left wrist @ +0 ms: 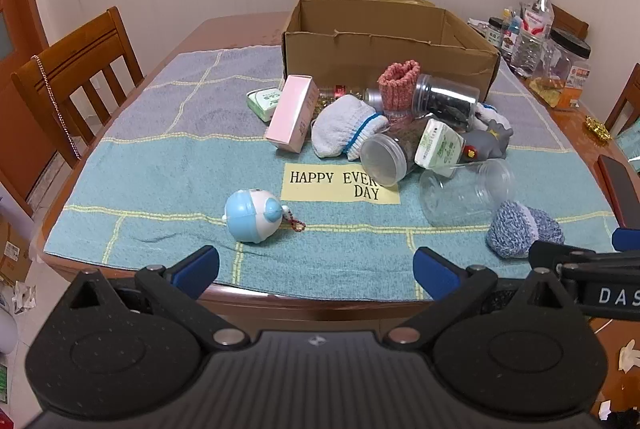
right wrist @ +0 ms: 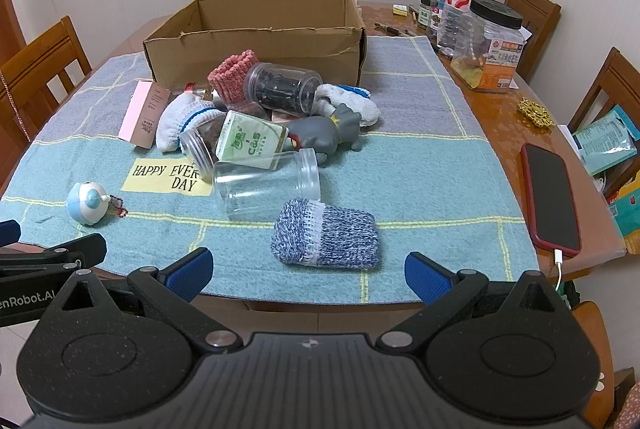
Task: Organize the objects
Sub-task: 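Move both tools toward the items on the towel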
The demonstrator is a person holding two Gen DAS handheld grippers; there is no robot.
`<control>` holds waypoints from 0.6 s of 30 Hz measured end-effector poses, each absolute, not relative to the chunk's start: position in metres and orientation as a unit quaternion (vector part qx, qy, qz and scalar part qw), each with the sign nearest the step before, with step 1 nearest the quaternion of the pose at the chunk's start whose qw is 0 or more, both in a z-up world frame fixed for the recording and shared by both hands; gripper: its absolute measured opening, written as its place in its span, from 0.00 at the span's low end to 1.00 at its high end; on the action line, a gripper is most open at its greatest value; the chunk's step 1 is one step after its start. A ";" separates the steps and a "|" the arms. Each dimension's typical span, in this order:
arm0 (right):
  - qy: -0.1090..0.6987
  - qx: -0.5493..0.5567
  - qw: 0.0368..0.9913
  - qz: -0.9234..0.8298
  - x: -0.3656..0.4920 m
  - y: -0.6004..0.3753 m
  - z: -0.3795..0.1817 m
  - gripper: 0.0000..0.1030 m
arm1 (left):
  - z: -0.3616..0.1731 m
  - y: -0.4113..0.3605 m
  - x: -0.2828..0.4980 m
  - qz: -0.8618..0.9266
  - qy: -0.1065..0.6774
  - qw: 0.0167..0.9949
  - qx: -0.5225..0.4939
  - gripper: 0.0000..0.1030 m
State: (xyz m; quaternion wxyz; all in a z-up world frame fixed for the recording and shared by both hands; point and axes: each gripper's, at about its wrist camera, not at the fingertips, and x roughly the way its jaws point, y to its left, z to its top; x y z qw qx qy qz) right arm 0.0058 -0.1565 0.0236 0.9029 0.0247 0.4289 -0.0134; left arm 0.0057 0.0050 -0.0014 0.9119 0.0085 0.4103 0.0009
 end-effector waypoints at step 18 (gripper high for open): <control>0.434 0.031 0.900 -0.020 0.012 -0.157 0.016 1.00 | -0.010 0.007 0.016 -0.001 0.411 0.911 0.005 1.00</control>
